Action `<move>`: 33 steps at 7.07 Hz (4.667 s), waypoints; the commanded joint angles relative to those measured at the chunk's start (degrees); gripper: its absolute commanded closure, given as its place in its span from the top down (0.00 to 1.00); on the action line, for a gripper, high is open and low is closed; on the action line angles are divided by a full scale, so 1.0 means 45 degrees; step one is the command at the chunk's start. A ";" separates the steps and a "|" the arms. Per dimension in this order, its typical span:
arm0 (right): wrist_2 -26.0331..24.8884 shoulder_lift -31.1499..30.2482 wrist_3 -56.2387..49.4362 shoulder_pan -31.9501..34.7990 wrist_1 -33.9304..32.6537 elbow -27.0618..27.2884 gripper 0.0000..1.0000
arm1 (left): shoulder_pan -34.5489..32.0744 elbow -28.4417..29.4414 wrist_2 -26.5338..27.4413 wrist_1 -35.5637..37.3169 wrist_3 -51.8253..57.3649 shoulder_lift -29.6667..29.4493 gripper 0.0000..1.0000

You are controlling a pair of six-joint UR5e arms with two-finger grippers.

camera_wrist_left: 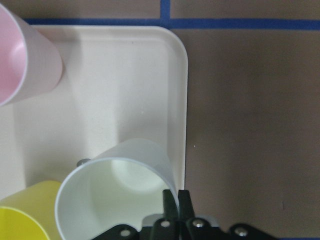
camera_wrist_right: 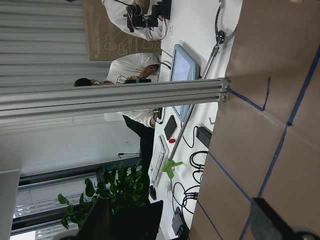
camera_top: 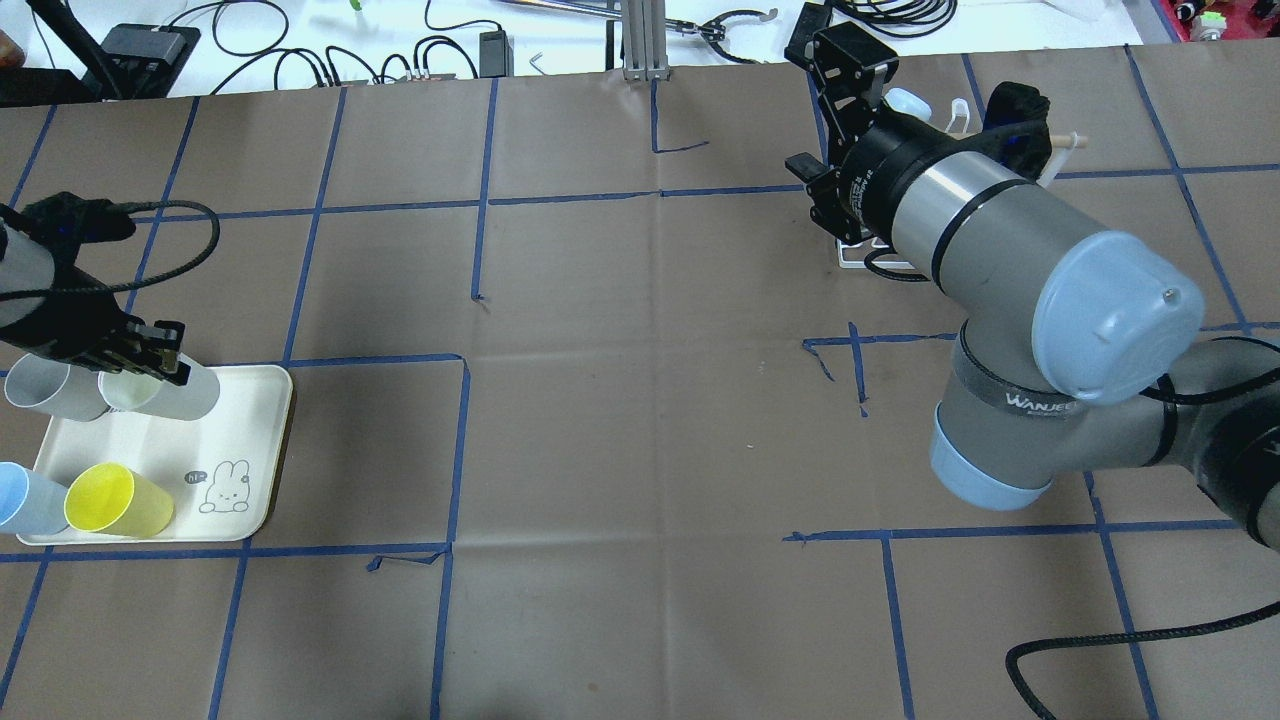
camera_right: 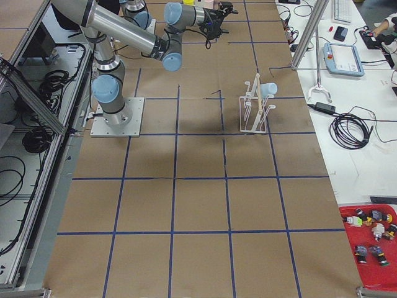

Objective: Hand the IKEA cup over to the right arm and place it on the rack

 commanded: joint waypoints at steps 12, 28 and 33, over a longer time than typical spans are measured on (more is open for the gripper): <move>-0.0001 0.0427 0.0007 0.0020 0.0063 0.0395 1.00 | -0.2677 -0.1015 -1.1303 1.0961 0.0795 -0.2165 0.00; 0.2245 0.2516 0.1016 0.1170 0.0335 -0.0445 0.99 | -0.4966 -0.3795 -1.4082 2.1308 -0.0924 -0.4960 0.05; 0.1678 0.2516 0.1804 0.2188 0.0898 -0.1223 0.98 | -0.4966 -0.3815 -1.4082 2.1484 -0.0924 -0.4960 0.05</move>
